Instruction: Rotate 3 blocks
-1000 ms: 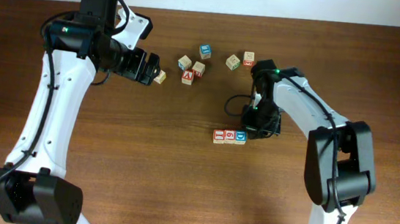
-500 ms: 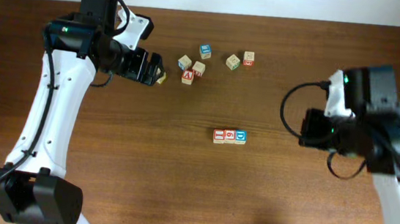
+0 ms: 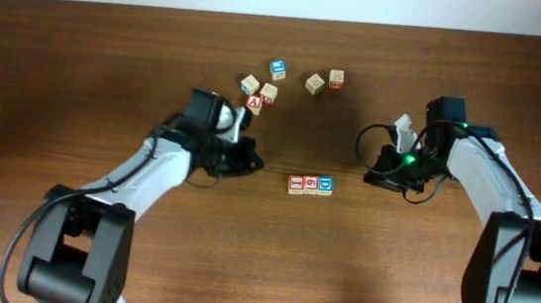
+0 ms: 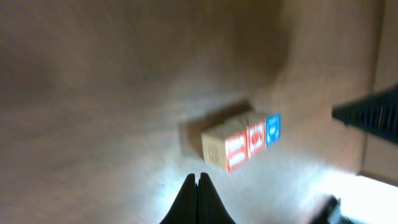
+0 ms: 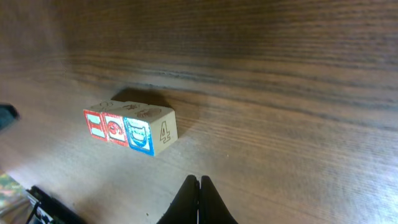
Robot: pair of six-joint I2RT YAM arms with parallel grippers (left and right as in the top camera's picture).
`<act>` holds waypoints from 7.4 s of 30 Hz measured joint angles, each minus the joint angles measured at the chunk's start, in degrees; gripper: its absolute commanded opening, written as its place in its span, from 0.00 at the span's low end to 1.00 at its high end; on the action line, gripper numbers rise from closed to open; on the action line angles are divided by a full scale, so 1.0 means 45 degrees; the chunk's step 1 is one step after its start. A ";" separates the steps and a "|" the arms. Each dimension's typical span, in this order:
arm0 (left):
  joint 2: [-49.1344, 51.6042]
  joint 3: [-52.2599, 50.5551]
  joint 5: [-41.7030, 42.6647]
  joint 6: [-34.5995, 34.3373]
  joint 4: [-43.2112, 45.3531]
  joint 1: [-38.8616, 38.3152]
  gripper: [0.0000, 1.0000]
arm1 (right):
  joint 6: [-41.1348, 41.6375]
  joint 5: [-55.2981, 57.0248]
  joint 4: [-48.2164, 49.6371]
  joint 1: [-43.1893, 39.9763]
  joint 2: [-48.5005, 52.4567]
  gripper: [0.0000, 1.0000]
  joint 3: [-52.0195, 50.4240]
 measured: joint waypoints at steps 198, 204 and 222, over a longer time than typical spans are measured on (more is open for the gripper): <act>-0.1457 -0.0457 -0.4201 0.0029 -0.1234 -0.0665 0.00 | 0.3351 -0.0583 0.3978 0.4274 -0.1287 0.05 -0.0549; -0.1919 -0.0170 -0.4634 0.0335 -0.2215 -0.0389 0.00 | 0.3026 -0.0559 0.2807 0.4274 -0.1783 0.14 0.0107; -0.9753 0.2448 -0.8816 0.1375 -0.6858 -0.0131 0.99 | 0.2152 0.5027 -0.4940 0.4216 -1.5499 0.98 0.4114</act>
